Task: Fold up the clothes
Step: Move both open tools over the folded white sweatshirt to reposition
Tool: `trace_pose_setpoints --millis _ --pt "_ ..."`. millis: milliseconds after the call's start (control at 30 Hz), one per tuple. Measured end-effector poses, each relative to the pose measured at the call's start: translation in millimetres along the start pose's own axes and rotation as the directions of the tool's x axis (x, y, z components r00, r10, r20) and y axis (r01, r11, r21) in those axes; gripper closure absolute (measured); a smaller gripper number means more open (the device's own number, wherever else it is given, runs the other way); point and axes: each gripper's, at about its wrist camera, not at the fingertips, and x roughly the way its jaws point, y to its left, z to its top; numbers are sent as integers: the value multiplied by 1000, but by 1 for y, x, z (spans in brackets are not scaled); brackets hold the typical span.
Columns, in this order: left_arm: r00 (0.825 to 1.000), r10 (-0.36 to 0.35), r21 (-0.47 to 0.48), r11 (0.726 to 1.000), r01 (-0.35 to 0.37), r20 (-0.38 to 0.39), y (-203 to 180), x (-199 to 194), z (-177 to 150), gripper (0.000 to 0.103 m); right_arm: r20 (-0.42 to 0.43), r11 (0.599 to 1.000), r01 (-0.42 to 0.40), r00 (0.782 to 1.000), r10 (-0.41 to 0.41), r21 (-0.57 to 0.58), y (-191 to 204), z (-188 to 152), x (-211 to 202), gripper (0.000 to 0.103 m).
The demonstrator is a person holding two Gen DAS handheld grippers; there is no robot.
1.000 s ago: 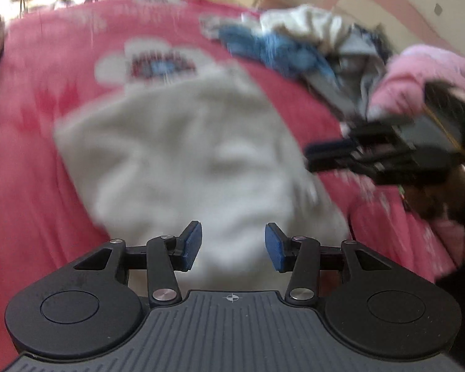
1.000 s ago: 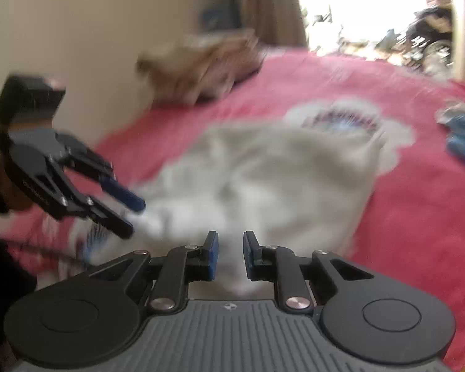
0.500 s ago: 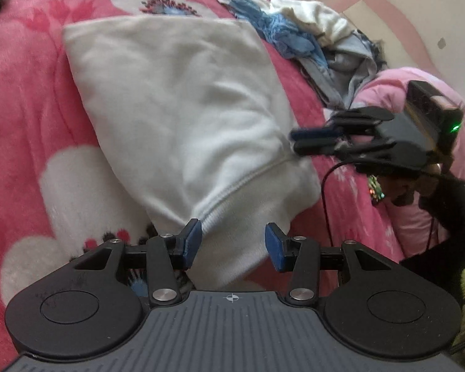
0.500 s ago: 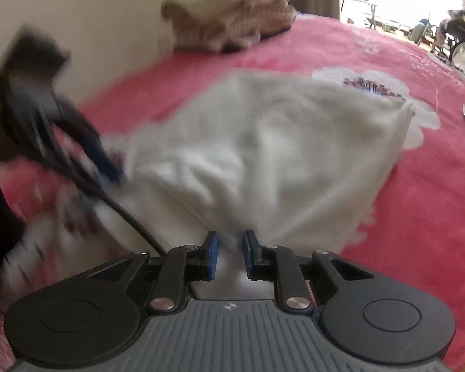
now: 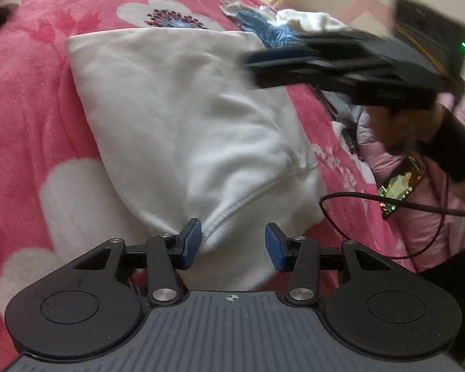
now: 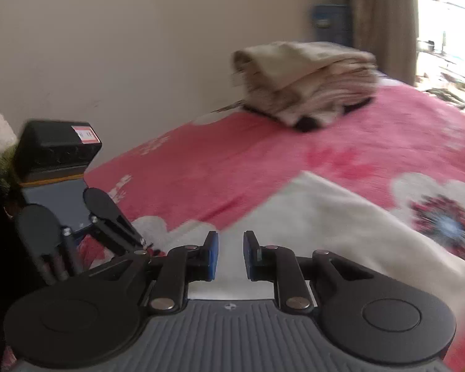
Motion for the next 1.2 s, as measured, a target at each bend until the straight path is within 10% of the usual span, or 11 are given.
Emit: trace_pose_setpoints --millis 133,367,500,767,900,1100,1200 --pt "999 -31 -81 996 33 26 10 1 -4 58 8 996 -79 997 79 -37 5 8 43 83" --pt "998 -59 -74 995 61 33 15 0 -10 58 -69 971 44 996 -61 -237 -3 19 104 83" --pt "997 -76 -75 994 78 31 18 -1 -12 58 -2 984 160 987 -160 -83 -55 32 113 100" --pt "995 -86 -94 991 90 42 19 -7 -14 58 183 941 206 948 -260 268 -99 21 26 90" --pt "995 -84 -104 991 89 44 19 -10 -16 58 136 904 254 939 -315 345 -110 -17 -17 90" --pt "998 -43 -115 992 48 42 11 -15 -12 58 81 671 439 799 -595 598 -170 -72 -95 86" --pt "998 -7 -133 991 15 61 12 -22 -3 58 130 659 422 775 -619 623 -163 -78 -126 86"
